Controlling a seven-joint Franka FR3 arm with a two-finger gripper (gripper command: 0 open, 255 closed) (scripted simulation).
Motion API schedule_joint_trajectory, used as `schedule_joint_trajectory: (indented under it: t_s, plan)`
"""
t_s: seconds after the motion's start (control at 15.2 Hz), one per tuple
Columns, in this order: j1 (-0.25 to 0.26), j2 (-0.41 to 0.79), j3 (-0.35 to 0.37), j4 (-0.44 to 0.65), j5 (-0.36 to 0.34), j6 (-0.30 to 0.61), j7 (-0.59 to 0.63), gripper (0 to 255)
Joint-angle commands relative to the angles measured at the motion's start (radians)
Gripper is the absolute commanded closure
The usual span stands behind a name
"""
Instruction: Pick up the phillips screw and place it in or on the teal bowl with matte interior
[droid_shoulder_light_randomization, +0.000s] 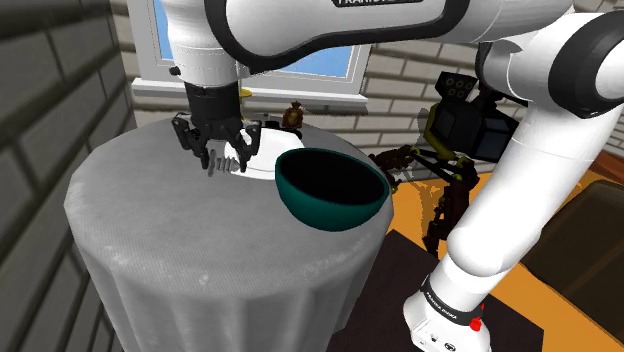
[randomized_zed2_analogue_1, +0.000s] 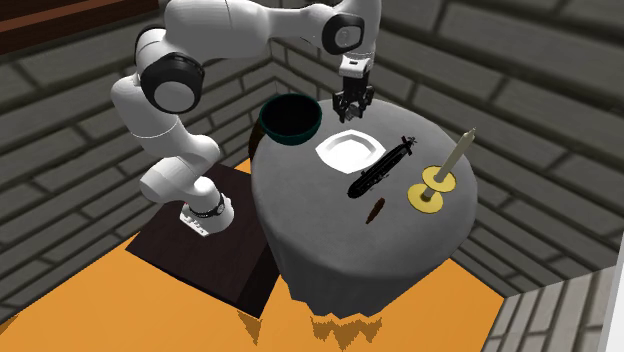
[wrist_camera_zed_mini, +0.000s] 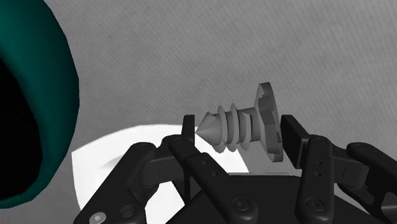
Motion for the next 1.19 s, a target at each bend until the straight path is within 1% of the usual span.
schedule_joint_trajectory:
  t_s: [0.0, 0.59, 1.12]
  plan:
    - [0.002, 0.000, 0.001, 0.027, 0.001, -0.027, -0.002, 255]
    - [0.022, 0.028, 0.008, 0.169, -0.020, -0.156, -0.003, 255]
    - [0.066, 0.084, 0.014, 0.324, -0.068, -0.284, 0.011, 255]
